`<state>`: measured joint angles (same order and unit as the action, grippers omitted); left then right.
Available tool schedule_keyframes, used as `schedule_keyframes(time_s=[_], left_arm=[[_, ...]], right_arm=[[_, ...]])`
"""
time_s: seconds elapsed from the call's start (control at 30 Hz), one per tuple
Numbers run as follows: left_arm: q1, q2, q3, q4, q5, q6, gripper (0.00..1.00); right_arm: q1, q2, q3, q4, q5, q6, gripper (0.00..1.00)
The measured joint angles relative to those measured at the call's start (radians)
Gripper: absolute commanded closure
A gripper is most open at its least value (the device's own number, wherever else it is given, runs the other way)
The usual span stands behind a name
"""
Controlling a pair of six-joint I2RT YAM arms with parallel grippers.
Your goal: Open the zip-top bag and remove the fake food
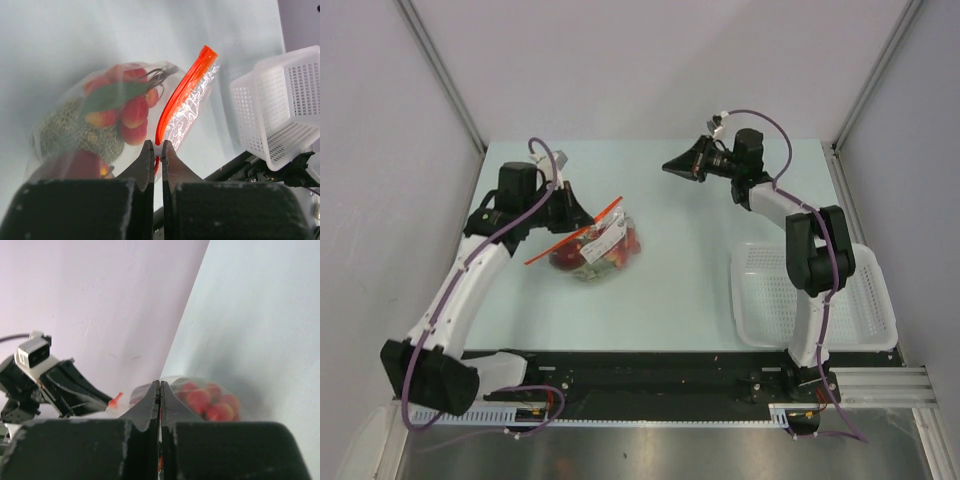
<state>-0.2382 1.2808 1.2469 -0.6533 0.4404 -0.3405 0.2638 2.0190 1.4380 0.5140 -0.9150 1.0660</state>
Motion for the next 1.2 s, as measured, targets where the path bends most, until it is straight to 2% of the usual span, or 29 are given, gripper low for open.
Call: schedule_keyframes(time_s=[0.1, 0.2, 0.23, 0.4, 0.43, 0.57, 0.63, 0.8, 1.0, 1.17, 1.2], left_arm=[[0.0, -0.124, -0.079, -0.006, -0.044, -0.035, 1.0], [0.0, -0.177, -0.118, 0.011, -0.041, -0.056, 1.0], [0.0, -0.169, -0.118, 0.03, -0.035, -0.061, 1.0], [0.0, -0.034, -0.054, 0.082, 0.003, -0.061, 1.0], [0.0, -0.016, -0.045, 0.09, 0.009, -0.058, 1.0], [0.0, -0.002, -0.026, 0.1, 0.035, -0.04, 1.0], [0.0, -0.002, -0.019, 0.108, 0.054, -0.031, 1.0], [0.0, -0.002, -0.019, 0.112, 0.092, -0.024, 1.0], [0.0, -0.003, -0.02, 0.114, 0.12, -0.024, 1.0], [0.0, -0.003, -0.021, 0.113, 0.129, -0.024, 1.0], [0.0, -0.003, -0.021, 0.113, 0.132, -0.024, 1.0]], right_arm=[[0.002, 0.003, 0.036, -0.025, 0.006, -0.017, 1.0], [0.023, 0.005, 0.051, -0.015, -0.03, -0.016, 0.67], [0.032, 0.005, 0.055, -0.023, -0.041, -0.026, 0.5], [0.123, -0.013, 0.062, -0.129, -0.094, -0.138, 0.26], [0.14, -0.019, 0.062, -0.145, -0.106, -0.154, 0.25], [0.193, -0.043, 0.053, -0.154, -0.154, -0.183, 0.24], [0.199, -0.053, 0.04, -0.138, -0.179, -0.185, 0.27], [0.196, -0.054, 0.02, -0.072, -0.213, -0.157, 0.45], [0.2, -0.054, 0.02, 0.0, -0.227, -0.116, 0.49], [0.211, -0.051, 0.021, -0.02, -0.226, -0.138, 0.47], [0.212, -0.05, 0.023, -0.032, -0.224, -0.153, 0.44]])
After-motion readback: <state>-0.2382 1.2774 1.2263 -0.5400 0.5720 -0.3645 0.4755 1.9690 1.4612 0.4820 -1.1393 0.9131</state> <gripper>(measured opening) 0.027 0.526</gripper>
